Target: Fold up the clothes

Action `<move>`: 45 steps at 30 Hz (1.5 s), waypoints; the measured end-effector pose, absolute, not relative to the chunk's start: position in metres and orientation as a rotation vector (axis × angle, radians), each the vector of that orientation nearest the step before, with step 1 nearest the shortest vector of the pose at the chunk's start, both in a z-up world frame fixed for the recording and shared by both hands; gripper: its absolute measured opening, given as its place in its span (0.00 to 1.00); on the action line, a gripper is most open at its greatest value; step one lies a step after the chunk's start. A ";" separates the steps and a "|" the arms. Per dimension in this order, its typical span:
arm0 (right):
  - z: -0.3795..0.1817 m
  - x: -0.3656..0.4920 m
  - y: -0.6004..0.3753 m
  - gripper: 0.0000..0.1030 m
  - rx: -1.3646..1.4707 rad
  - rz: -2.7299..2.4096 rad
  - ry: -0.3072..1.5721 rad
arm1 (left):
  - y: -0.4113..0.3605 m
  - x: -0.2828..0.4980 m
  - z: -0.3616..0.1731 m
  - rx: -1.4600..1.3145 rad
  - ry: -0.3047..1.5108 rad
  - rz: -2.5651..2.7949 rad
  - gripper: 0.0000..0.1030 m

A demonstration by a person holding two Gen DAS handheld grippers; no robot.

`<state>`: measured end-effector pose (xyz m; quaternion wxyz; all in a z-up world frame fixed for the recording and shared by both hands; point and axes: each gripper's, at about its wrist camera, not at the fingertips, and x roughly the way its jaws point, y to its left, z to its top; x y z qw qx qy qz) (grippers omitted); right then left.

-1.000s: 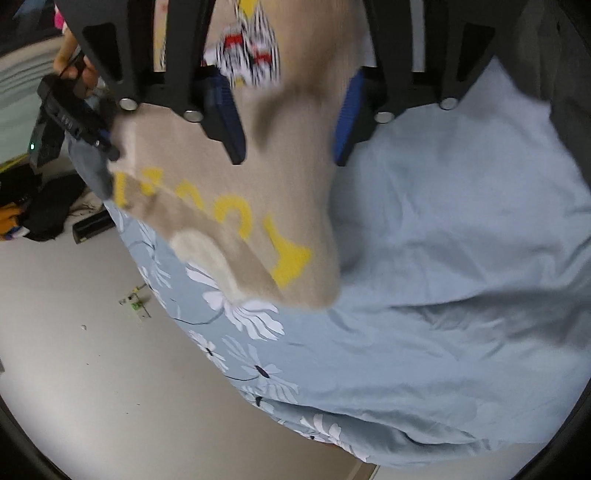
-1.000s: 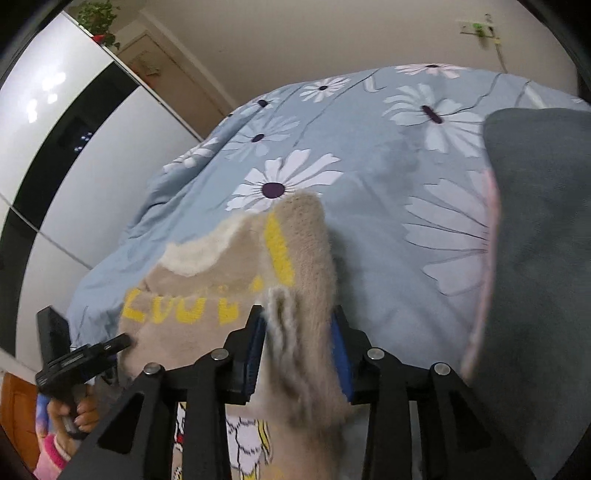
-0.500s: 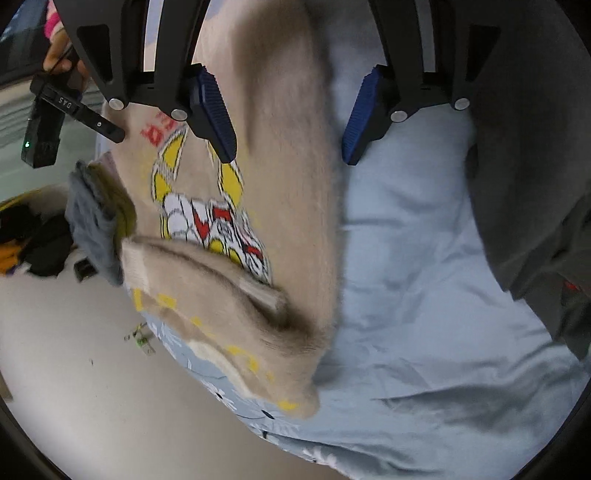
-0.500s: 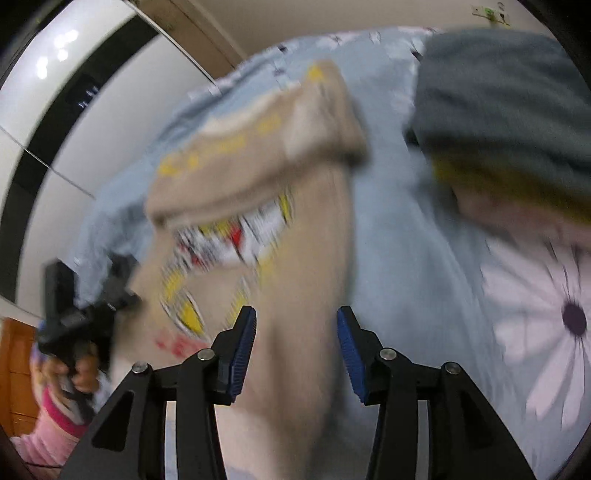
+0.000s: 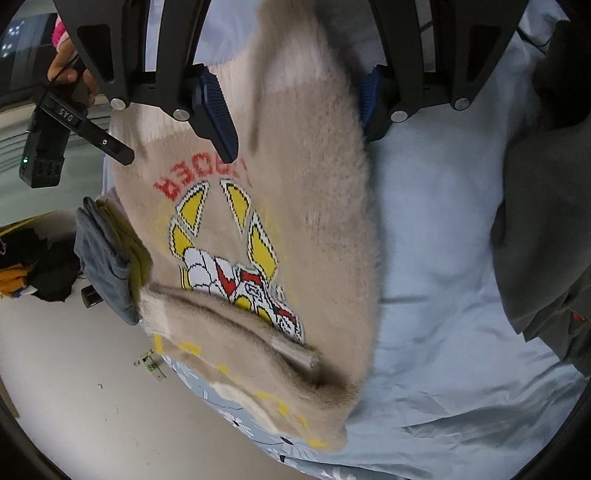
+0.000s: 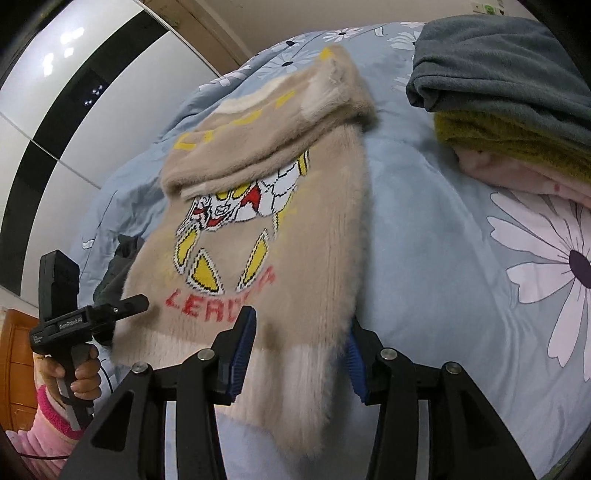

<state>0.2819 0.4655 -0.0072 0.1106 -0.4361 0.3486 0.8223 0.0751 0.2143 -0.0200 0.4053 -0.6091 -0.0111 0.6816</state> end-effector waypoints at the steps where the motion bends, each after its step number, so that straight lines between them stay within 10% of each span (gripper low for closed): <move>1: -0.008 0.282 0.464 0.46 -1.283 2.413 1.027 | 0.215 0.077 -0.020 -1.536 -0.021 1.722 0.60; 8: -0.010 0.290 0.457 0.46 -1.302 2.401 1.034 | 0.212 0.084 -0.020 -1.524 0.013 1.740 0.56; 16: -0.009 0.293 0.459 0.33 -1.236 2.367 1.093 | 0.202 0.079 -0.023 -1.556 -0.006 1.789 0.12; 18: -0.009 0.293 0.460 0.12 -1.216 2.357 1.112 | 0.201 0.078 -0.020 -1.552 -0.020 1.789 0.11; 21: -0.007 0.295 0.460 0.09 -1.189 2.348 1.123 | 0.197 0.075 -0.012 -1.533 -0.040 1.787 0.10; 45: -0.008 0.311 0.428 0.11 -1.270 2.419 1.179 | 0.144 0.055 -0.019 -1.564 -0.182 1.705 0.13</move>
